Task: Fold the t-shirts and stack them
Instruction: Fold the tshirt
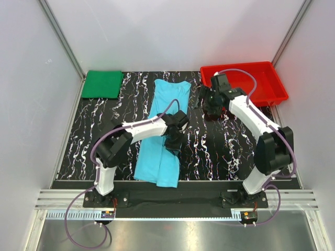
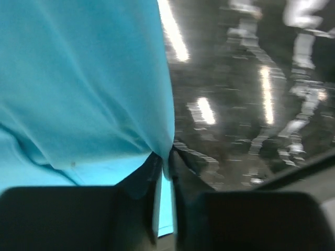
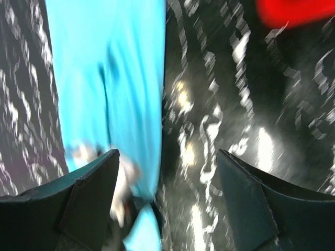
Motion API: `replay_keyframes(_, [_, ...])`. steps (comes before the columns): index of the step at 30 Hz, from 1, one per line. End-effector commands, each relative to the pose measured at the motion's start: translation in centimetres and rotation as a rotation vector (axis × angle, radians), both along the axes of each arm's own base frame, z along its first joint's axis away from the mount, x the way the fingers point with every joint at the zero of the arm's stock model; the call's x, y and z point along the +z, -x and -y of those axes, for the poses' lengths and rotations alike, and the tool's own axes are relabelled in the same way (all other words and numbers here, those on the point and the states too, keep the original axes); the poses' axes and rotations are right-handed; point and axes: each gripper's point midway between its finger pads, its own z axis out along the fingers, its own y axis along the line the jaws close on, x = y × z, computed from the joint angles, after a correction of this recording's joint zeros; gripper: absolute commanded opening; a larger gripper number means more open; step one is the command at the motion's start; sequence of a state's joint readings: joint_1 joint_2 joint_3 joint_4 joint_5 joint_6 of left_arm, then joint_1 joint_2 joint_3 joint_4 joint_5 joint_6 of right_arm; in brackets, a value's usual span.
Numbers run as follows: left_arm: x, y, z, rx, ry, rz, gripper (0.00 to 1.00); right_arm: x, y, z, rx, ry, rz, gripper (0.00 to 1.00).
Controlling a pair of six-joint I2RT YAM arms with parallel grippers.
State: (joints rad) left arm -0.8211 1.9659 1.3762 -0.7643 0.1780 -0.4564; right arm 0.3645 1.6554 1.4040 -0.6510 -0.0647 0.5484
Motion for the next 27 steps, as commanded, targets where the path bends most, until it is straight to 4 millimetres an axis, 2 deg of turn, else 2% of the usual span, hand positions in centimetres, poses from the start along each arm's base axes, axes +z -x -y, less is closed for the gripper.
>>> replay_keyframes(1, [2.5, -0.3, 3.0, 0.126, 0.111, -0.029, 0.24, 2.6, -4.2, 2.7, -0.046, 0.021, 0.102, 0.82])
replay_keyframes(2, [3.0, -0.4, 3.0, 0.133, 0.124, -0.02, 0.33, 2.8, -5.5, 3.2, -0.059, 0.03, 0.109, 0.82])
replay_keyframes(3, [4.4, -0.5, 3.0, 0.134, 0.151, 0.007, 0.38, 2.8, -6.0, 3.4, -0.048, 0.048, 0.115, 0.81])
replay_keyframes(5, [5.8, -0.4, 2.9, 0.131, 0.18, 0.028, 0.46, 2.7, -7.7, 3.1, -0.015, 0.067, 0.12, 0.82])
replay_keyframes(6, [7.6, -0.5, 2.9, 0.128, 0.216, 0.059, 0.47, 2.6, -8.1, 2.9, -0.007, 0.063, 0.119, 0.81])
replay_keyframes(7, [8.6, -0.7, 3.0, 0.125, 0.237, 0.081, 0.48, 1.6, -8.7, 2.3, 0.005, 0.054, 0.101, 0.81])
replay_keyframes(8, [9.6, -1.0, 2.6, 0.129, 0.247, 0.101, 0.5, 2.2, -9.6, 2.0, 0.006, 0.04, 0.126, 0.8])
replay_keyframes(9, [11.5, -1.3, 2.2, 0.135, 0.279, 0.141, 0.51, 2.1, -10.1, 1.6, 0.005, 0.022, 0.128, 0.8])
replay_keyframes(11, [13.2, -3.0, 0.7, 0.173, 0.306, 0.195, 0.52, 2.3, -11.7, 1.0, -0.002, -0.005, 0.161, 0.79])
replay_keyframes(12, [14.6, -3.6, -0.1, 0.186, 0.334, 0.23, 0.52, 2.3, -12.1, 0.6, 0.001, -0.017, 0.165, 0.8])
replay_keyframes(13, [15.1, -4.2, -0.9, 0.194, 0.351, 0.244, 0.52, 1.8, -12.6, 0.3, 0.004, -0.02, 0.162, 0.8])
replay_keyframes(14, [15.8, -6.4, -2.4, 0.221, 0.369, 0.302, 0.52, 2.6, -13.5, 0.0, 0.005, -0.03, 0.193, 0.79])
replay_keyframes(15, [16.9, -7.4, -3.5, 0.238, 0.387, 0.348, 0.52, 2.7, -14.0, -0.3, 0.009, -0.037, 0.197, 0.8])
replay_keyframes(16, [17.1, -9.2, -5.5, 0.288, 0.386, 0.384, 0.53, 1.6, -14.5, -0.4, 0.011, -0.034, 0.184, 0.8])
replay_keyframes(17, [17.9, -10.8, -6.1, 0.289, 0.41, 0.444, 0.53, 2.3, -15.3, -0.7, 0.018, -0.039, 0.212, 0.8])
replay_keyframes(18, [18.2, -11.8, -6.9, 0.307, 0.409, 0.478, 0.53, 2.3, -15.7, -1.0, 0.022, -0.046, 0.216, 0.8])
replay_keyframes(19, [18.3, -13.0, -7.9, 0.334, 0.391, 0.517, 0.54, 1.1, -16.3, -1.2, 0.024, -0.043, 0.2, 0.81])
replay_keyframes(20, [18.7, -14.8, -9.0, 0.353, 0.392, 0.572, 0.56, 1.5, -16.9, -1.4, 0.021, -0.047, 0.216, 0.81])
replay_keyframes(21, [18.2, -15.9, -9.4, 0.368, 0.381, 0.577, 0.57, 1.1, -17.3, -1.4, 0.013, -0.044, 0.211, 0.82])
replay_keyframes(22, [17.9, -17.2, -10.6, 0.402, 0.365, 0.585, 0.57, -0.3, -17.7, -1.6, 0.012, -0.036, 0.191, 0.82])
replay_keyframes(23, [16.6, -18.3, -10.9, 0.413, 0.352, 0.571, 0.57, -0.1, -18.2, -1.8, 0.009, -0.034, 0.198, 0.83])
replay_keyframes(24, [16.6, -19.2, -11.2, 0.428, 0.354, 0.573, 0.57, -0.6, -18.5, -1.9, 0.004, -0.034, 0.189, 0.83])
replay_keyframes(25, [16.0, -20.0, -11.9, 0.453, 0.352, 0.559, 0.57, -2.4, -18.7, -2.1, 0.006, -0.031, 0.158, 0.84])
replay_keyframes(27, [14.9, -21.1, -11.8, 0.47, 0.386, 0.532, 0.56, -2.4, -19.6, -2.9, 0.012, -0.027, 0.175, 0.84])
